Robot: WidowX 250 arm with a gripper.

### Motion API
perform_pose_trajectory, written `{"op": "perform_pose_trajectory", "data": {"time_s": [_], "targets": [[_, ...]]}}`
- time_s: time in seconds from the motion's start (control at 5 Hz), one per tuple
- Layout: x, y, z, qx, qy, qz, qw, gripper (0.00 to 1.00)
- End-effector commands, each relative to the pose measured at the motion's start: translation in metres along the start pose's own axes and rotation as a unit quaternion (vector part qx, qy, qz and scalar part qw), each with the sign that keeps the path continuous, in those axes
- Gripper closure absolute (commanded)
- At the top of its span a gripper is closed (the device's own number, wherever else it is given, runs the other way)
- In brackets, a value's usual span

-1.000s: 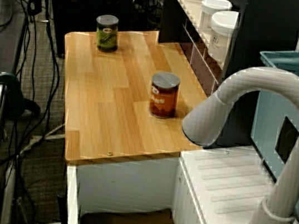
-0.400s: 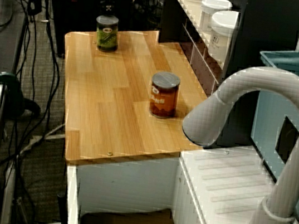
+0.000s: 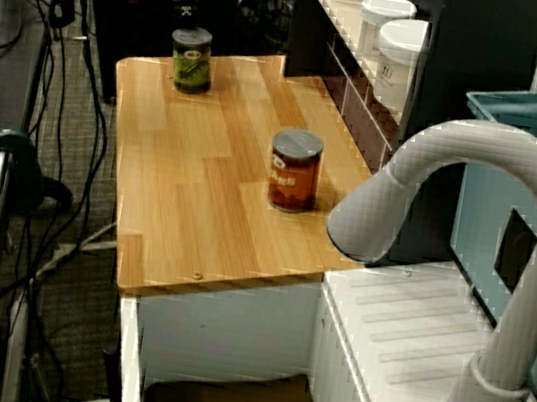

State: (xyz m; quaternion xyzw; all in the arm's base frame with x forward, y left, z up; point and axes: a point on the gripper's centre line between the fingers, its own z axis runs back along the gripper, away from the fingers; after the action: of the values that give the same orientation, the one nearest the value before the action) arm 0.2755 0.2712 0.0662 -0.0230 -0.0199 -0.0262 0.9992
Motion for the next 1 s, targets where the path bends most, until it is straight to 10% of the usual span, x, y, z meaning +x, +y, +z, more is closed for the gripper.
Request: {"op": "perform_pose_trajectory", "data": {"time_s": [0.0, 0.8], "targets": [[0.000, -0.011, 0.019, 0.008, -0.017, -0.002, 0.9998, 0.00], [0.021, -0.068, 0.013, -0.034, 0.003, 0.014, 0.9993, 0.00]]}}
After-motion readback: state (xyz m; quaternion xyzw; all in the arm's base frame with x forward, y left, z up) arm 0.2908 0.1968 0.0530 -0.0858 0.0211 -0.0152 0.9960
